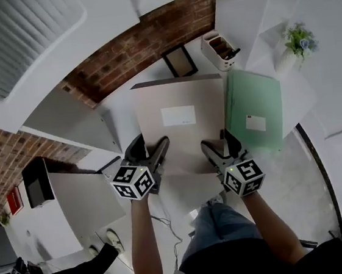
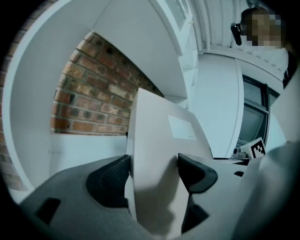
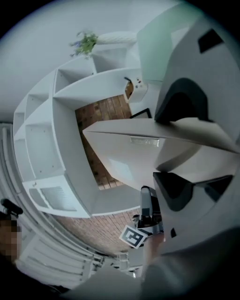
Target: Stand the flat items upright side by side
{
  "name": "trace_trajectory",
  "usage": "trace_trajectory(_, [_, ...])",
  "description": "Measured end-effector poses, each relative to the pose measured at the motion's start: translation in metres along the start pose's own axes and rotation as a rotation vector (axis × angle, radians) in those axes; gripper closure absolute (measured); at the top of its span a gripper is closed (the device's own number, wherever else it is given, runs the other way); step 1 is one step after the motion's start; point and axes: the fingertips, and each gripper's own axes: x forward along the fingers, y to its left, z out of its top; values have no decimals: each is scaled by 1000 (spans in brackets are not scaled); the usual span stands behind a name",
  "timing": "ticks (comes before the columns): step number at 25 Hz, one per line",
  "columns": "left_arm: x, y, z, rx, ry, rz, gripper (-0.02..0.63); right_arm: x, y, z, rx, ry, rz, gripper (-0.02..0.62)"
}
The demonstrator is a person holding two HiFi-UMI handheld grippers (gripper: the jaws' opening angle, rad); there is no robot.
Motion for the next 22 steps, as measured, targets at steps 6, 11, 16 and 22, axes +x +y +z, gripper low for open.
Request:
trace_trajectory(6, [-13,-7,4,44,-121,45,285,-1,7,17,-220,-92,49,272])
trace_trajectory(11, [-28,-9,6,172,-185,118,285,4,15,15,-385,-130,28,270])
trace_trajectory(16, [-39,-8,-5,254,-194,187,285,13,20,5,-419,-136,53,270])
trace_trajectory(22, [-44,-6,-30,247,-186,216,285,14,20,-23,-385,-87,82,267])
